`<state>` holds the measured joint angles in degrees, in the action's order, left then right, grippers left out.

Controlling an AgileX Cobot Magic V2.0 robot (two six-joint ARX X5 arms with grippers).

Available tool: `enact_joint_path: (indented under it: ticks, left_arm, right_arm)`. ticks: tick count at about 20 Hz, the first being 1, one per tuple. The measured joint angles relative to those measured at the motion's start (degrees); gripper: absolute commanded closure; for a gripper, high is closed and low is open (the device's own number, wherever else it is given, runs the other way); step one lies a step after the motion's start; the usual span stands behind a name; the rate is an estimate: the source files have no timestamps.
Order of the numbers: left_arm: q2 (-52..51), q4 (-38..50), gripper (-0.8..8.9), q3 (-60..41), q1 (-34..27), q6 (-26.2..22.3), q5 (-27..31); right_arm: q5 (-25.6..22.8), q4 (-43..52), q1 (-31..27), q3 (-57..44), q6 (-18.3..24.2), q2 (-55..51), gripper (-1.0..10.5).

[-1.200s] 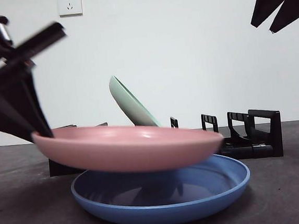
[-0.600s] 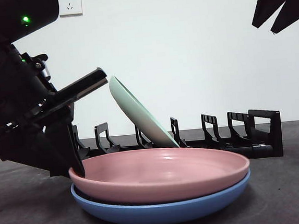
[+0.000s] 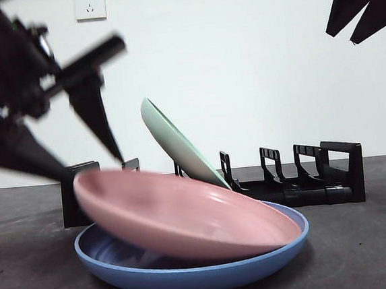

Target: Place the plate

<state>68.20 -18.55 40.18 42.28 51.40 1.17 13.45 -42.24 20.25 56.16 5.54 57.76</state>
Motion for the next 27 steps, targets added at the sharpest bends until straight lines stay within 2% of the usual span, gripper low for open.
enact_joint_path:
  ticks: [9, 11, 15, 18, 20, 23, 25, 27]
  left_arm:
    - [-11.0, -10.4, 5.85, 5.4, -0.2, -5.8, 0.0]
    - [-14.2, -13.8, 5.85, 7.2, -1.2, -9.1, 0.2]
    - [-21.1, -20.3, 5.84, 14.8, -5.9, -21.4, 3.9]
    - [-25.1, -26.7, 5.85, 17.7, -11.1, -34.1, 9.3]
    - [-27.9, -28.2, 5.86, 17.7, -15.3, -41.7, 10.1]
    - [-32.2, -30.1, 5.86, 17.7, -21.3, -48.1, 10.3]
    - [-34.4, -32.4, 5.86, 17.7, -23.5, -49.4, 10.4]
    - [-35.4, -35.2, 5.86, 17.7, -24.2, -50.0, 10.2]
  right_arm:
    - [0.0, 0.0, 0.0, 0.0, 0.0, 0.0, 7.1]
    - [0.0, 0.0, 0.0, 0.0, -0.1, 0.0, 7.1]
    - [0.0, 0.8, 0.3, 0.0, -1.9, 0.0, 7.1]
    - [0.6, 2.2, 1.2, 0.0, -3.4, 0.0, 7.1]
    - [3.3, 4.0, 2.3, 0.0, -5.0, 0.3, 7.1]
    - [8.4, 8.0, 4.3, 0.3, -10.0, 4.2, 7.1]
    - [10.8, 7.9, 6.0, 3.1, -13.8, 9.3, 7.1]
    - [11.5, 5.8, 8.3, 9.5, -15.8, 15.3, 7.1]
